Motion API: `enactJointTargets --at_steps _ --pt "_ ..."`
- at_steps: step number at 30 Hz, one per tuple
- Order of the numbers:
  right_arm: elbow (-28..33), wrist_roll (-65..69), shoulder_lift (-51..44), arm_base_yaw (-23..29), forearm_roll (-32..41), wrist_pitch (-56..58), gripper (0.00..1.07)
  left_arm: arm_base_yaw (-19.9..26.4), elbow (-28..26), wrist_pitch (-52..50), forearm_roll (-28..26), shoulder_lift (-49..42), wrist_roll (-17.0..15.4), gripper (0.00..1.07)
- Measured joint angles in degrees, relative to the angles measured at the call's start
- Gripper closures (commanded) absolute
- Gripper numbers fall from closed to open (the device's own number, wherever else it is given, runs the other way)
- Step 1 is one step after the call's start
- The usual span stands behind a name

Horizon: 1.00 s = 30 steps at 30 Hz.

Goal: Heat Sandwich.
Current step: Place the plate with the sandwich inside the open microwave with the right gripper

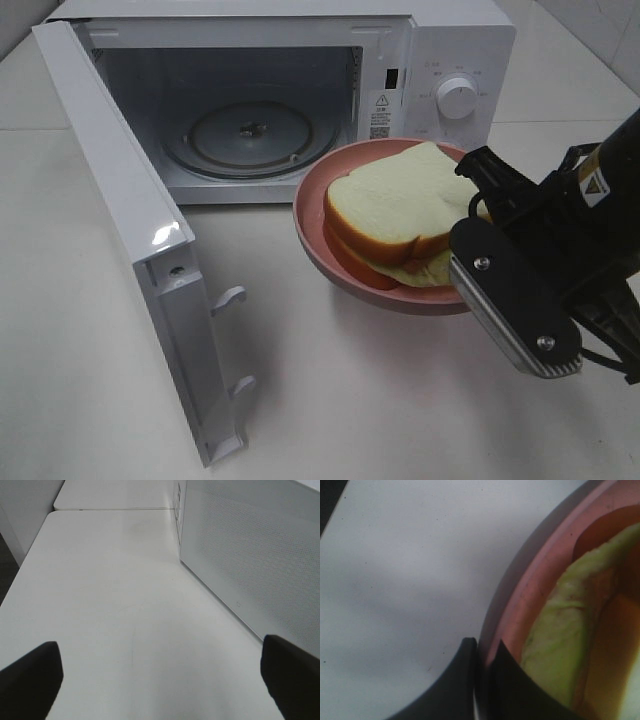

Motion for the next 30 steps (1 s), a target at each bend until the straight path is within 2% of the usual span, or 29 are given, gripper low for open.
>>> enactJointTargets --at_steps 8,30 --pt "-3.44 0.00 5.16 3.32 0.17 -0.92 1.07 0.00 0.00 0.00 0.00 0.00 0.00 0.05" --pt "-16.67 0.06 17.76 4.01 0.17 -1.72 1.07 0.00 0.00 0.00 0.00 0.00 0.00 0.05"
